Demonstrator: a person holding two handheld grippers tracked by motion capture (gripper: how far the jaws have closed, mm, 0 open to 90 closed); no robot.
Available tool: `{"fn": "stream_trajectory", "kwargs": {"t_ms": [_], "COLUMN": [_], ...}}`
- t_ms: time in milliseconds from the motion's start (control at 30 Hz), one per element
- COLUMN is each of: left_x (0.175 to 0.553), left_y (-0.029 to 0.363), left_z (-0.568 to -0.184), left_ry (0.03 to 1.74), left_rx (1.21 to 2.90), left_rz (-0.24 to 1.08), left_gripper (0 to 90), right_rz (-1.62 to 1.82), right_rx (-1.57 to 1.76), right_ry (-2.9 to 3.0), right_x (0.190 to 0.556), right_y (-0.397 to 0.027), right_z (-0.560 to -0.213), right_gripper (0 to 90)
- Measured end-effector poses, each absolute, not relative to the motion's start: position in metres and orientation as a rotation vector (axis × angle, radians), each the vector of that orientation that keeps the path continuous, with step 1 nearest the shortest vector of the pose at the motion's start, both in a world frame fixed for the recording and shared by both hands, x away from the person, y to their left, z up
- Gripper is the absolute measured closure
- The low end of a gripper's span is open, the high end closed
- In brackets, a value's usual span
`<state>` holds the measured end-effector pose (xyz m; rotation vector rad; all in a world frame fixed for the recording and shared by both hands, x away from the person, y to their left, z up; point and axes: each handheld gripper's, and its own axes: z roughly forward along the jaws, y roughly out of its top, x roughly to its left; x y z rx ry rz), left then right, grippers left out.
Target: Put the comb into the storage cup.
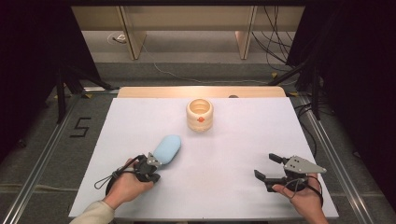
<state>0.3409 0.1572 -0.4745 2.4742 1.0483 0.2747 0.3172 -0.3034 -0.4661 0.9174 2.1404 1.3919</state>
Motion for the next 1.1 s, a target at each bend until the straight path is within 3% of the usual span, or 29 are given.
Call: {"fn": "stream_trajectory", "kwargs": {"t_ms": [1100], "left_x": [0.348], "left_y": [0.173], "left_z": [-0.474], "left_ry": [1.097], "left_rx": [2.47], "left_rz": [0.338], "left_gripper": [89.4], "right_rz": [1.387], "right_rx": [0.919], "right_ry": [2.153], "right_x": [0.317], "right_y": [-0.303], "right_z": [-0.467], "right_gripper": [15.8]}}
